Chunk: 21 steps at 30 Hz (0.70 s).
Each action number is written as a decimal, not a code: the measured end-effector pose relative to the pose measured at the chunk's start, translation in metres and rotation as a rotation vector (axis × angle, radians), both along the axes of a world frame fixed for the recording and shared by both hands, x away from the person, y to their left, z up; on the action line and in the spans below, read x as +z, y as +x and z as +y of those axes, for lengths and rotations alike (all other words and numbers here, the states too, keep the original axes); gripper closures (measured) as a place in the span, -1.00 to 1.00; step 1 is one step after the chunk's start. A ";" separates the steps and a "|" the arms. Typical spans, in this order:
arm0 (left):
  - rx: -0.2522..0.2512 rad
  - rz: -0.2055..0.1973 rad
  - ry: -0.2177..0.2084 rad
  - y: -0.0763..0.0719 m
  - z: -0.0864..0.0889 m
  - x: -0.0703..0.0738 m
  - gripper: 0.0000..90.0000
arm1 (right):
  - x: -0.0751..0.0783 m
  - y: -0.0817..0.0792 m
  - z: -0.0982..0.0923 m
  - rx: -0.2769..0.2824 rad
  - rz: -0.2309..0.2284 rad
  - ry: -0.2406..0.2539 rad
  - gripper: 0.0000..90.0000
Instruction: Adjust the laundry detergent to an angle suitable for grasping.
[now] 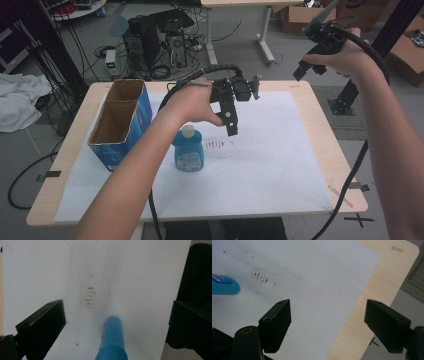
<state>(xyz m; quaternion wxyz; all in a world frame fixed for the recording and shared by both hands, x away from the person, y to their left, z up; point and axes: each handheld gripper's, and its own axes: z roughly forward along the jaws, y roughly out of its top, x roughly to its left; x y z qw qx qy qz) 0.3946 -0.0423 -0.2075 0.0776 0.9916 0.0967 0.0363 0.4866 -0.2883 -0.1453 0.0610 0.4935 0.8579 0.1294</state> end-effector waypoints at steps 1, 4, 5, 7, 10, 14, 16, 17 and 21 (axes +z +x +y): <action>0.003 0.000 -0.002 0.000 0.000 0.000 -0.97 | 0.000 0.000 0.000 0.003 -0.002 -0.004 -0.52; 0.000 0.000 -0.001 0.000 0.001 0.000 -0.97 | 0.000 0.000 0.000 0.005 -0.004 -0.002 -0.52; 0.001 0.000 -0.004 0.000 0.001 0.001 -0.97 | 0.000 0.001 0.001 0.006 -0.003 -0.002 -0.52; 0.000 0.001 -0.004 0.000 0.001 0.001 -0.97 | 0.000 0.001 0.001 0.002 -0.001 0.001 -0.52; 0.003 -0.002 0.000 -0.001 0.001 0.003 -0.97 | 0.001 0.000 0.000 0.006 -0.005 0.002 -0.53; 0.006 -0.006 0.002 -0.002 0.002 0.003 -0.98 | 0.001 -0.001 -0.002 0.012 -0.004 -0.001 -0.53; 0.007 -0.004 0.002 -0.003 0.002 0.004 -0.98 | 0.002 -0.001 -0.002 0.007 -0.010 0.006 -0.53; 0.009 -0.010 0.000 -0.003 0.002 0.004 -0.98 | 0.002 -0.001 -0.002 0.012 -0.010 0.007 -0.53; 0.005 -0.008 0.005 -0.004 0.002 0.005 -0.99 | 0.000 -0.001 -0.002 0.006 -0.006 0.008 -0.53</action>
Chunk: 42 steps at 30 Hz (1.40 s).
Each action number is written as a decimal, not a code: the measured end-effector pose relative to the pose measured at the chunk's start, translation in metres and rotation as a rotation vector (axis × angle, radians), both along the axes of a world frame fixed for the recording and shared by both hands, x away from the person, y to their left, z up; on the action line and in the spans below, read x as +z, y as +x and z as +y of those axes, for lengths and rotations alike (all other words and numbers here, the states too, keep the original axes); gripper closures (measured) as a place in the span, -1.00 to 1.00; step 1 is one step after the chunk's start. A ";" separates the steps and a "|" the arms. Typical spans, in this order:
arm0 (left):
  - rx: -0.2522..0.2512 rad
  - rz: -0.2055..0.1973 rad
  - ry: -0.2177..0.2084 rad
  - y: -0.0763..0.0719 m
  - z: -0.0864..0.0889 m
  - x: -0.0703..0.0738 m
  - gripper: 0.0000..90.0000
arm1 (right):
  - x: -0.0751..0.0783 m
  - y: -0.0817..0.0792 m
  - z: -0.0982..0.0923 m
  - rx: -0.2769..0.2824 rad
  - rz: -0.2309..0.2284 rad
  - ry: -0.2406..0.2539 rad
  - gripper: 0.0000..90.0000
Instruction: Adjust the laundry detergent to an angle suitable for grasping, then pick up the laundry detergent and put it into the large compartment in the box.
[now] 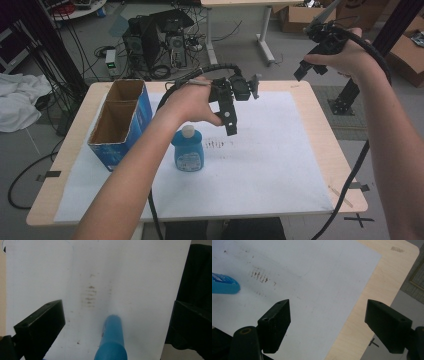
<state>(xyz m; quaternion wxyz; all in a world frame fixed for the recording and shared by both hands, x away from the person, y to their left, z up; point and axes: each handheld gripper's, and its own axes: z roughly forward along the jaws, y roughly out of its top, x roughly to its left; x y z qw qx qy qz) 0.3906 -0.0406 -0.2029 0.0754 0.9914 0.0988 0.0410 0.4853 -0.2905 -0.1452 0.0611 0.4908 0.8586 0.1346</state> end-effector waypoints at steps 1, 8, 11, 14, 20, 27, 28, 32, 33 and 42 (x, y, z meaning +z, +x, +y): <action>0.002 0.002 0.000 0.000 0.000 0.000 -0.99 | 0.000 0.000 0.000 -0.001 -0.002 0.001 -0.54; 0.002 0.001 -0.007 0.000 0.000 0.000 -0.99 | -0.001 0.000 0.000 0.009 -0.003 -0.002 -0.53; 0.000 -0.001 -0.003 0.001 -0.001 0.000 -0.99 | -0.002 0.000 0.000 0.007 -0.001 -0.002 -0.53; -0.004 0.003 -0.003 0.001 -0.001 0.000 -0.99 | -0.004 0.001 -0.001 0.011 -0.001 -0.001 -0.53; -0.002 -0.002 -0.012 0.001 0.002 0.002 -0.99 | -0.006 0.001 -0.001 0.012 0.001 0.000 -0.53; 0.006 -0.007 -0.015 0.000 0.011 0.007 -1.00 | -0.005 0.000 -0.001 0.010 -0.003 0.005 -0.54; 0.009 -0.009 -0.018 0.000 0.013 0.007 -1.00 | -0.005 0.000 -0.001 0.015 -0.005 0.003 -0.54; 0.016 -0.011 -0.020 -0.001 0.019 0.009 -1.00 | -0.006 -0.001 0.000 0.014 -0.003 0.001 -0.54; 0.018 -0.011 -0.020 -0.001 0.020 0.009 -1.00 | -0.005 -0.001 0.001 0.014 -0.004 0.002 -0.54; 0.037 -0.014 -0.024 -0.002 0.043 0.009 -1.00 | -0.006 -0.002 0.002 0.016 -0.008 -0.001 -0.54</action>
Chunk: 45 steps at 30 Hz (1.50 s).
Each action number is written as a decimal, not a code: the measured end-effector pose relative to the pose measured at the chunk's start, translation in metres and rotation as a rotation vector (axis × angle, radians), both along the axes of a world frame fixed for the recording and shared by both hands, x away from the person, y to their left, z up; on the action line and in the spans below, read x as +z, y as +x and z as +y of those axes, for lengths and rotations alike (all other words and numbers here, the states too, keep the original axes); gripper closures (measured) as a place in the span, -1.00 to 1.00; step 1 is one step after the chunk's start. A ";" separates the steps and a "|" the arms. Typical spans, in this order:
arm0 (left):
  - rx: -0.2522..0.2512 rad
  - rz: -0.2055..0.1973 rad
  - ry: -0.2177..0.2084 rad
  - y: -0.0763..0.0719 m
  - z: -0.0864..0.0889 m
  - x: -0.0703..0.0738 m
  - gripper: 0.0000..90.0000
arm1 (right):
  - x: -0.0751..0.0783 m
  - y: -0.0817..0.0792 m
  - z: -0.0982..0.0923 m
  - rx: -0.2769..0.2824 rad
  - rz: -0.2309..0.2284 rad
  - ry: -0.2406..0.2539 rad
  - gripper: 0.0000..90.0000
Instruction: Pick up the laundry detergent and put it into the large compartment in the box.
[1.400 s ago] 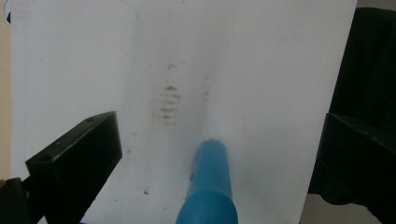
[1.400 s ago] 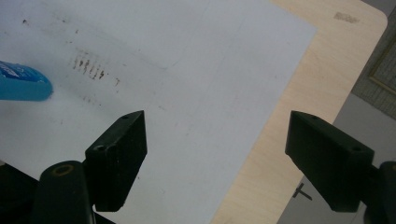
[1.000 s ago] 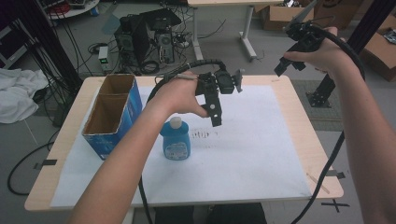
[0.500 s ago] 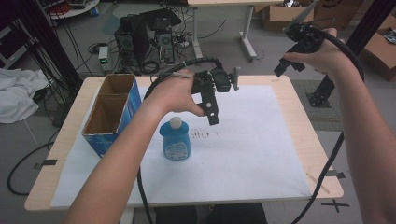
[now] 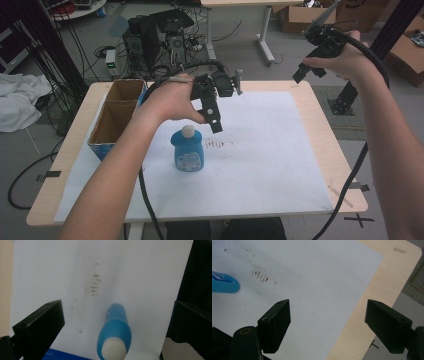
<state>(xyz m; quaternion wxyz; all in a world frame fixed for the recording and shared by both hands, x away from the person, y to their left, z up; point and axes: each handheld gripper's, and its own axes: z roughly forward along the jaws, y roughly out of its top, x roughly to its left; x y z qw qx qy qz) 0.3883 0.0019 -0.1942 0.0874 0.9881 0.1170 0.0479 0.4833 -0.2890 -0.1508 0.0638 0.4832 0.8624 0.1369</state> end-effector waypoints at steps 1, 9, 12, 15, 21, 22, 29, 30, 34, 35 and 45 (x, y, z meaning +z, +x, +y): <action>0.005 -0.001 -0.002 0.000 0.003 -0.001 -1.00 | 0.000 0.000 0.000 0.001 -0.003 -0.003 -0.54; 0.028 -0.002 0.014 -0.002 0.020 -0.009 -1.00 | -0.003 0.001 0.003 0.009 -0.001 0.000 -0.55; 0.036 0.002 0.016 -0.003 0.025 -0.012 -0.99 | -0.003 0.000 0.004 0.013 -0.003 0.003 -0.55; 0.047 0.007 0.019 -0.004 0.031 -0.018 -0.99 | -0.003 0.000 0.005 0.012 -0.005 0.004 -0.55; 0.061 0.007 0.027 -0.005 0.038 -0.026 -0.99 | -0.004 0.000 0.006 0.017 -0.005 0.006 -0.55; 0.065 0.007 0.026 -0.004 0.039 -0.027 -0.99 | -0.005 0.000 0.006 0.018 -0.005 0.007 -0.55; 0.069 0.026 0.029 -0.004 0.046 -0.039 -0.99 | -0.007 0.001 0.007 0.021 -0.001 0.006 -0.55; 0.072 0.030 0.029 -0.004 0.047 -0.041 -0.99 | -0.008 0.001 0.007 0.023 -0.003 0.005 -0.55; 0.072 0.037 0.030 -0.004 0.049 -0.048 -0.99 | -0.009 0.002 0.007 0.025 -0.001 0.003 -0.56; 0.070 0.036 0.030 -0.004 0.049 -0.050 -0.99 | -0.009 0.002 0.007 0.025 0.000 0.004 -0.56; 0.072 0.053 0.033 -0.004 0.052 -0.067 -0.98 | -0.012 0.003 0.008 0.028 0.000 0.004 -0.56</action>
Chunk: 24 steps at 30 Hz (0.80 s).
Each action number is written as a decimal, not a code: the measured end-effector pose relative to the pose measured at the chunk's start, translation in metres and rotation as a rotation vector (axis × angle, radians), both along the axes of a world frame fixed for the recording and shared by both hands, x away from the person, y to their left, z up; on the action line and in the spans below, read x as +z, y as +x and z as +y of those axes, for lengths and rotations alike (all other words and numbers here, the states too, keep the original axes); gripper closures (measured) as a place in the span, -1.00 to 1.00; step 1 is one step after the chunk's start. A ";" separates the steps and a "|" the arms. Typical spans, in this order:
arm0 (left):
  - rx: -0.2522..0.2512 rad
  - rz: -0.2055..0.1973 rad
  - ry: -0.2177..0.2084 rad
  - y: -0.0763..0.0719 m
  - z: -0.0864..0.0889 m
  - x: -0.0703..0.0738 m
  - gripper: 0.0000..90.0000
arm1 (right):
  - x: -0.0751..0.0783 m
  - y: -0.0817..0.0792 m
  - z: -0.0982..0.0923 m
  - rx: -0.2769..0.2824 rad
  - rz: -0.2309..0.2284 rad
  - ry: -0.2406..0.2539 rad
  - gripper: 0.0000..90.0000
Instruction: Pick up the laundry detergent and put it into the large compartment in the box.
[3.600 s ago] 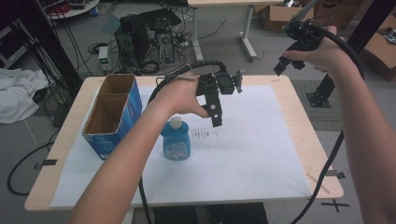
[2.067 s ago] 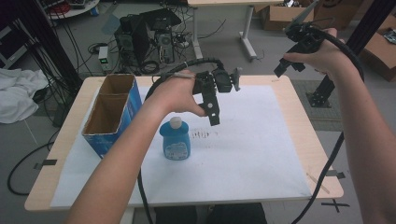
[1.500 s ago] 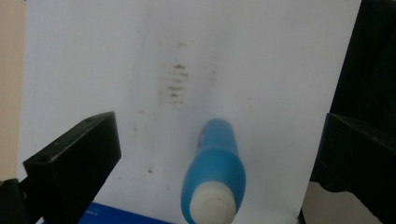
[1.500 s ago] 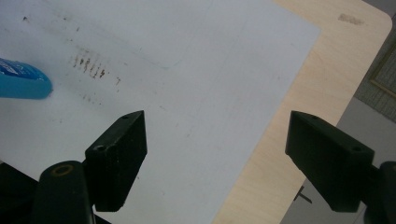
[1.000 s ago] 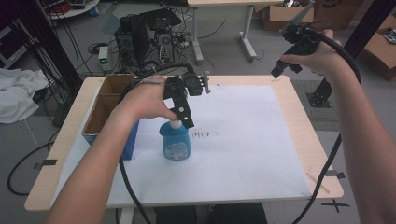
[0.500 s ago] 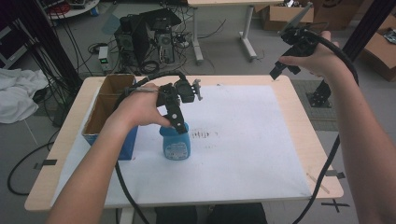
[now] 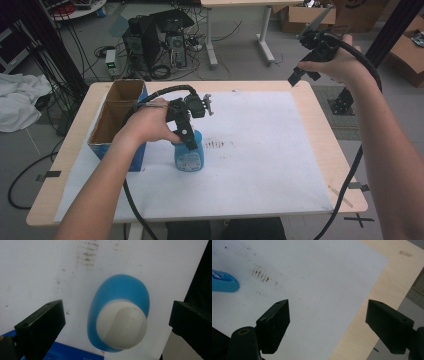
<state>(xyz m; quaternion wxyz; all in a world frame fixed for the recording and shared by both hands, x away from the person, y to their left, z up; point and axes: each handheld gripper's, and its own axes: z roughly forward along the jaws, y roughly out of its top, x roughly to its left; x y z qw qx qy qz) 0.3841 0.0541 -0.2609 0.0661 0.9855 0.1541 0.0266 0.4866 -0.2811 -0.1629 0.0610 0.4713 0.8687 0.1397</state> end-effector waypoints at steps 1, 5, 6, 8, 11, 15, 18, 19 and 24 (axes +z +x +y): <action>0.001 0.000 -0.002 0.000 0.000 -0.002 -0.98 | 0.000 0.000 0.000 0.002 -0.002 -0.003 -0.56; 0.008 0.005 -0.006 0.000 0.001 -0.008 -0.98 | -0.001 0.000 0.000 0.006 0.000 -0.002 -0.56; 0.004 0.005 -0.003 0.000 0.001 -0.009 -0.98 | -0.001 0.000 0.000 0.005 0.001 -0.002 -0.56; 0.006 0.011 -0.003 0.000 0.000 -0.012 -0.98 | -0.002 0.000 0.001 0.009 0.000 -0.001 -0.56; 0.005 0.015 0.007 0.000 0.000 -0.016 -0.97 | -0.002 0.000 0.001 0.013 0.002 -0.003 -0.56; 0.010 0.014 0.007 0.001 0.000 -0.020 -0.97 | -0.002 0.000 0.002 0.015 -0.003 0.000 -0.56; 0.007 0.014 0.011 0.002 0.000 -0.025 -0.97 | -0.003 0.000 0.003 0.021 -0.001 -0.003 -0.56; 0.007 0.013 0.010 0.002 0.000 -0.026 -0.97 | -0.003 0.000 0.003 0.020 -0.001 -0.004 -0.56; 0.002 0.010 0.009 0.002 -0.002 -0.028 -0.96 | -0.003 0.000 0.004 0.020 -0.004 -0.002 -0.56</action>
